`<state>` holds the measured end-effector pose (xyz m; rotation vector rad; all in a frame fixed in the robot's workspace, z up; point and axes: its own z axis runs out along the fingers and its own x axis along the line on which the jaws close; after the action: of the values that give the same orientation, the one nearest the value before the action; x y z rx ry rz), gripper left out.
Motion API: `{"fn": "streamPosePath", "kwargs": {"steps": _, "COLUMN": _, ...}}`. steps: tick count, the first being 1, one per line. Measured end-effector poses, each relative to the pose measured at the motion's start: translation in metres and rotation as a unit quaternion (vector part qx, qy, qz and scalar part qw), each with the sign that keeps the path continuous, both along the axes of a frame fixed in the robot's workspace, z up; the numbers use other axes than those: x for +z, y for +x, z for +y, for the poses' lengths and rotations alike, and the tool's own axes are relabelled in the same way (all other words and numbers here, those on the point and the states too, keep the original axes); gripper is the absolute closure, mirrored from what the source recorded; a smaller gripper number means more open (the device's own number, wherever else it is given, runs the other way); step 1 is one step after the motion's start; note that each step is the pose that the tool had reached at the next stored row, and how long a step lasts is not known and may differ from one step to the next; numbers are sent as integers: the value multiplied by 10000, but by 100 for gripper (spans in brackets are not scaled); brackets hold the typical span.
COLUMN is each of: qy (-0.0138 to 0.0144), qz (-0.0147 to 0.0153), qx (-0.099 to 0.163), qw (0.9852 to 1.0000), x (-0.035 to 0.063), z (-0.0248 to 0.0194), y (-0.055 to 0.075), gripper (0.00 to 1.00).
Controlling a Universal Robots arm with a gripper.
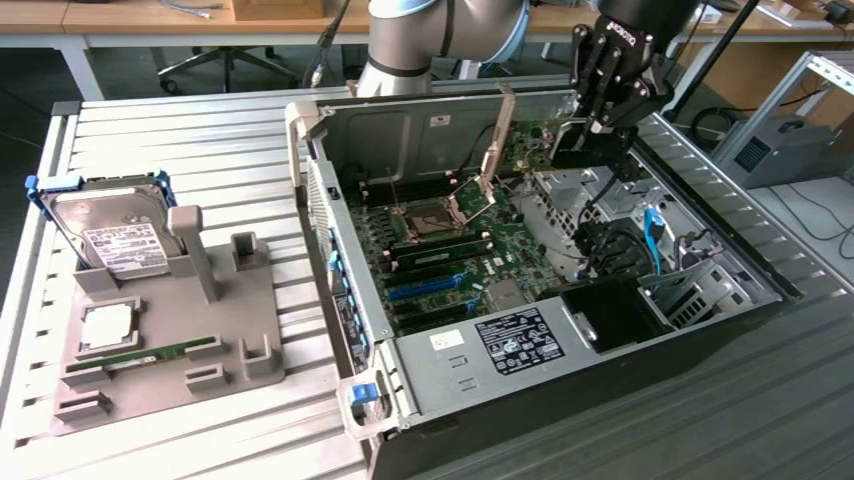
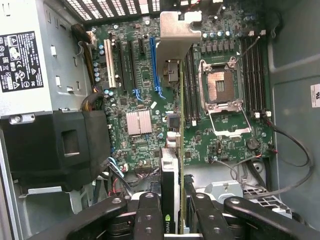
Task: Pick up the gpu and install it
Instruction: 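Insert the gpu into the slot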
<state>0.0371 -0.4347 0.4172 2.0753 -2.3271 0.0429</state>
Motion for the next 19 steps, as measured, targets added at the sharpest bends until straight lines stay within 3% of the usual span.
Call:
{"fn": "streamPosePath", "kwargs": {"steps": 3, "qy": 0, "qz": 4, "qx": 0, "qw": 10000, "x": 0, "z": 0, "y": 0, "gripper": 73}}
{"fn": "streamPosePath", "kwargs": {"steps": 5, "qy": -1, "qz": 48, "qx": 0, "qw": 10000, "x": 1, "z": 0, "y": -1, "gripper": 73}}
{"fn": "streamPosePath", "kwargs": {"steps": 7, "qy": -1, "qz": 115, "qx": 0, "qw": 9999, "x": 0, "z": 0, "y": 0, "gripper": 73}}
{"fn": "streamPosePath", "kwargs": {"steps": 19, "qy": -2, "qz": 115, "qx": 213, "qw": 9997, "x": -28, "z": 0, "y": 0, "gripper": 73}}
